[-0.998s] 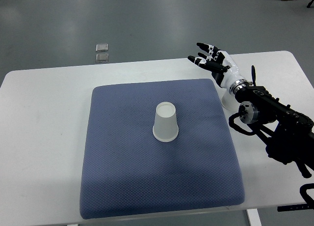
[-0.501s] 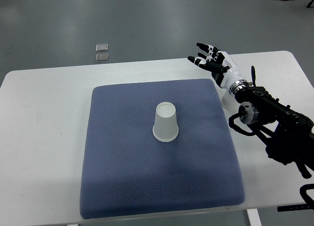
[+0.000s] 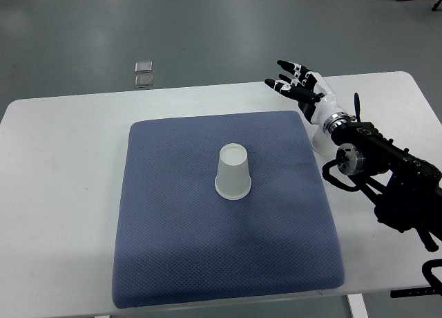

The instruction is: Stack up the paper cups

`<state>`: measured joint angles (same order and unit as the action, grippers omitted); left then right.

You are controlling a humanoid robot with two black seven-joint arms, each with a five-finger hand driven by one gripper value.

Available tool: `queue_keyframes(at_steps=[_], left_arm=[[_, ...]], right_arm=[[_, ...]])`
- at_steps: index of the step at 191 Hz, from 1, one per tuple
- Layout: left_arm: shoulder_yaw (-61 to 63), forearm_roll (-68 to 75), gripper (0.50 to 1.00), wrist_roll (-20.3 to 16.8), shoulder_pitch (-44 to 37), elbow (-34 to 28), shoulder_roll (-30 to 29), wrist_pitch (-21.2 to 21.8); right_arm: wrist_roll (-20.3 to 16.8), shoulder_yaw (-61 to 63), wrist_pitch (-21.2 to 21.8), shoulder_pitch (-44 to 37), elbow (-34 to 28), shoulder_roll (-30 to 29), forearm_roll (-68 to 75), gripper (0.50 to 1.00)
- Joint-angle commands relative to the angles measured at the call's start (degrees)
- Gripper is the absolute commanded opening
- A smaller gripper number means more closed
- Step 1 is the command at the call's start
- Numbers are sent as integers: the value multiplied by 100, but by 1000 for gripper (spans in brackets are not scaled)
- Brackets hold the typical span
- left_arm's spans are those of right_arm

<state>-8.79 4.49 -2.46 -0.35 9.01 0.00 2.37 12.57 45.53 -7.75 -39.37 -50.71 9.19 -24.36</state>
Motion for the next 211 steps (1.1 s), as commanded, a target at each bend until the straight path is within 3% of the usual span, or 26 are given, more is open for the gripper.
queue_keyframes(at_steps=[1,181,211], left_arm=[[0,0,1000,0,0,4,0,0],[0,0,1000,0,0,4,0,0],[-9,0,1000,8,0,4,0,0]], right_arm=[[0,9,2,9,0,-13,1,919],[35,61,10,-123,18,75,-7,919],[61,70,177,-158,70,110,-7,919]])
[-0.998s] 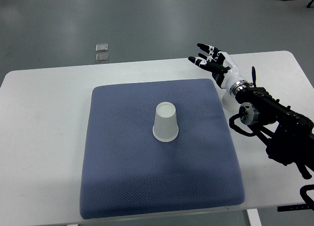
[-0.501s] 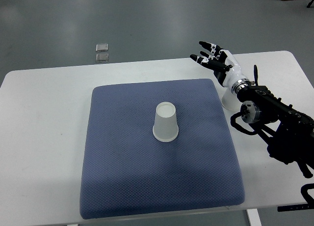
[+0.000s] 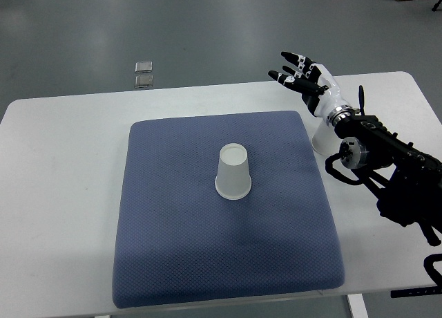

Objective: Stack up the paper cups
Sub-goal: 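Move the right hand outward and over the second white paper cup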

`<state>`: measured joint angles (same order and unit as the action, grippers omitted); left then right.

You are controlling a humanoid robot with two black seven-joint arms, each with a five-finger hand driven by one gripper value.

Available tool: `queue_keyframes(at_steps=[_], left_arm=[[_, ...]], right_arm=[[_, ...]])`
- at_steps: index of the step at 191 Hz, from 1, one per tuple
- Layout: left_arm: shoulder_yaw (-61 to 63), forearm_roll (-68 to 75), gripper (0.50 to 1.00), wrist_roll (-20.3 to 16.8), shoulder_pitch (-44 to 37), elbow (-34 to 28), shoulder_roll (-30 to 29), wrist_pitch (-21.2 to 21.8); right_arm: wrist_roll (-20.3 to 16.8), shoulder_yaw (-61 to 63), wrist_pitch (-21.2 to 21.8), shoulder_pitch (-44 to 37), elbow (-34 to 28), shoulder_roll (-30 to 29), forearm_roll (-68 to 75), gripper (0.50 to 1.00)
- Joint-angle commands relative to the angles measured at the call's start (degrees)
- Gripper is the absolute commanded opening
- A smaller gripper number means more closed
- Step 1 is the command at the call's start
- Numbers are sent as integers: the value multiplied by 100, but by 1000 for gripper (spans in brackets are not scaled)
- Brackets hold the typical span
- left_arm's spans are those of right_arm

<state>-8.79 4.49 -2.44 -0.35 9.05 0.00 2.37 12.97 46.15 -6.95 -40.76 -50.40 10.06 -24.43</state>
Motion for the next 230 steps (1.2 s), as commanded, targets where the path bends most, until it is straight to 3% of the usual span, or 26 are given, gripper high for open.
queue_keyframes(at_steps=[1,112,135,167,201,230], left_arm=[[0,-1,1000,7,0,0,0,0],[0,-1,1000,-2,0,0,0,0],[0,-1,1000,7,0,0,0,0],[0,-1,1000,-2,0,0,0,0],[0,-1,1000,-2,0,0,0,0],[0,-1,1000,-2,0,0,0,0]], right_arm=[[30,8,115,-20,39,23,0,919],[197,-9,282,-170,92,506,-18,919],[435,-220,766,-284,92,761,-431,917],[751,-352,1653,-328,127,1297,-2548,917],[909,-396,2145,-512,136,1640,-4156,917],[980,-580,2242,-618,136,1719,-5361,919]])
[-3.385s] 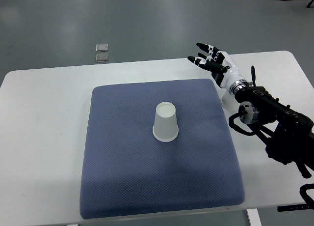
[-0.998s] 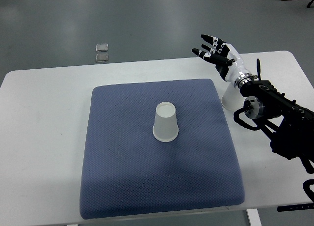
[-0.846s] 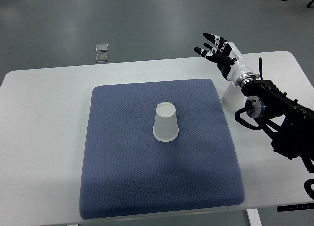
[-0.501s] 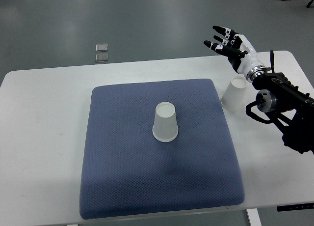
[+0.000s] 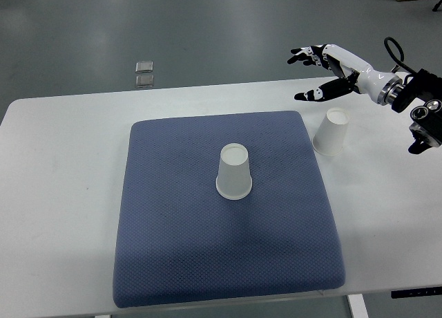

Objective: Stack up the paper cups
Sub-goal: 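Move the right hand outward and over the second white paper cup, then close the right hand fingers around the second white paper cup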

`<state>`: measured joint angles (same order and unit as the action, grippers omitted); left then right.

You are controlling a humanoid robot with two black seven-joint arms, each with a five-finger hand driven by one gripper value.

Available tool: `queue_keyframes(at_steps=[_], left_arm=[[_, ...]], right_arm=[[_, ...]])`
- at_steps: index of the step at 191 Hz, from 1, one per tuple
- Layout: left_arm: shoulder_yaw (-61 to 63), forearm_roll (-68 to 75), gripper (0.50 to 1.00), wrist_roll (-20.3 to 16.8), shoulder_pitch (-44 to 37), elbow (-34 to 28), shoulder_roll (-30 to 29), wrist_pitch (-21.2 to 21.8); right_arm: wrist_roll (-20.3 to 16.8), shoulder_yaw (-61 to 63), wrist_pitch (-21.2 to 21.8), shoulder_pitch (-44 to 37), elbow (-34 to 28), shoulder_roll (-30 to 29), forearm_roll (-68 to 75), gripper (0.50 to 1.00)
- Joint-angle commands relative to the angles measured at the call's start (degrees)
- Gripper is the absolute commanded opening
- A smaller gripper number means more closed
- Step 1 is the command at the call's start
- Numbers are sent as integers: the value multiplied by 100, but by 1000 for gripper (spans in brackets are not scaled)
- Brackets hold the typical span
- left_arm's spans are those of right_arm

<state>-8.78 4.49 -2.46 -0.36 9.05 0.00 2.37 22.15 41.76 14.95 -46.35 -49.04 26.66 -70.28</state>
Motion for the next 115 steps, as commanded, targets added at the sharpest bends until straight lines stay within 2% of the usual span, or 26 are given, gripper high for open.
queue_keyframes(at_steps=[1,30,49,74,115], left_arm=[[-1,0,1000,0,1,0,0,0],[-1,0,1000,0,1,-9,0,0],[-1,0,1000,0,1,0,0,0],[-1,0,1000,0,1,0,0,0],[-1,0,1000,0,1,0,0,0]], right_arm=[[61,-142,52,-59,0,59,-777,919],[44,-775,-80,-252,211,147,-1629,917],[44,-1284,-511,-401,703,76,-1946,917],[44,-1908,-889,-595,1011,50,-1981,917],[17,-2172,-1056,-692,1160,-3,-2007,917]])
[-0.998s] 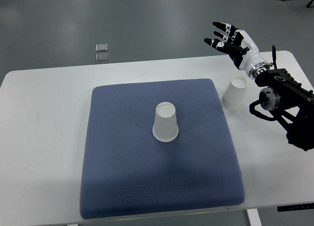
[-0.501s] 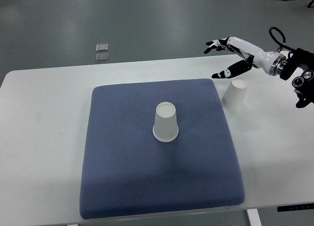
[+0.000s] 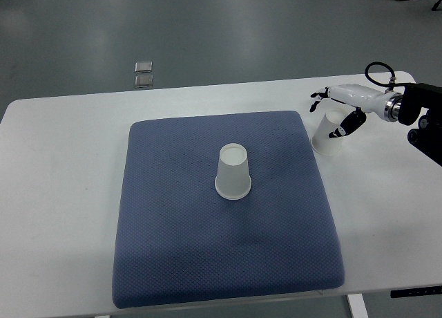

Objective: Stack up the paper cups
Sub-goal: 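Close the right hand fingers around the second white paper cup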

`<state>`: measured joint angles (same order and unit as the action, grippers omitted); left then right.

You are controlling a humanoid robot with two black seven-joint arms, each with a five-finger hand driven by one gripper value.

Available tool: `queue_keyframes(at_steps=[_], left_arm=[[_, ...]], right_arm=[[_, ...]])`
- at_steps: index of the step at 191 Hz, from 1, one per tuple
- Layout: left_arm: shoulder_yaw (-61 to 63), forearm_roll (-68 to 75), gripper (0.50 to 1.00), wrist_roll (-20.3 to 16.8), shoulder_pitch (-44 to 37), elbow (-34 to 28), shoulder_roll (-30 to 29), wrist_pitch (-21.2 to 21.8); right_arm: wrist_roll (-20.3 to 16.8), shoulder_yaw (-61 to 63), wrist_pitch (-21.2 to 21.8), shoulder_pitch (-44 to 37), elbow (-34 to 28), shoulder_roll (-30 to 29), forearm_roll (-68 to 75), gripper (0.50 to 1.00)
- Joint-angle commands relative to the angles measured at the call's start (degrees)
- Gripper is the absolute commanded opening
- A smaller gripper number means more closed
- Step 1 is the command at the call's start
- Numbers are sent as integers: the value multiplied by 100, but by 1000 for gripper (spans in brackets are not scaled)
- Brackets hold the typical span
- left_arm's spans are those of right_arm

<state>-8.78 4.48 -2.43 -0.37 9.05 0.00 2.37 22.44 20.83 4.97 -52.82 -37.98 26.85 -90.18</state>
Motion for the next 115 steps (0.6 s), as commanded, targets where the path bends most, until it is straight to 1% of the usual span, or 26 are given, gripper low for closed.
queue_keyframes(at_steps=[1,15,47,82,115], left_arm=[[-1,0,1000,-3,1,0,0,0],[-1,0,1000,-3,1,0,0,0],[-1,0,1000,6,1,0,0,0],[-1,0,1000,6,1,0,0,0],[-1,0,1000,-3,1,0,0,0]], right_arm=[[-12,-79,-57,-44,63,-31,-17,917],[-56,-167,-84,-62,124,-57,-70,917],[-65,-404,-373,-132,353,-163,-202,915],[-65,-606,-479,-194,450,-171,-237,909],[-47,-659,-479,-194,511,-163,-272,895]])
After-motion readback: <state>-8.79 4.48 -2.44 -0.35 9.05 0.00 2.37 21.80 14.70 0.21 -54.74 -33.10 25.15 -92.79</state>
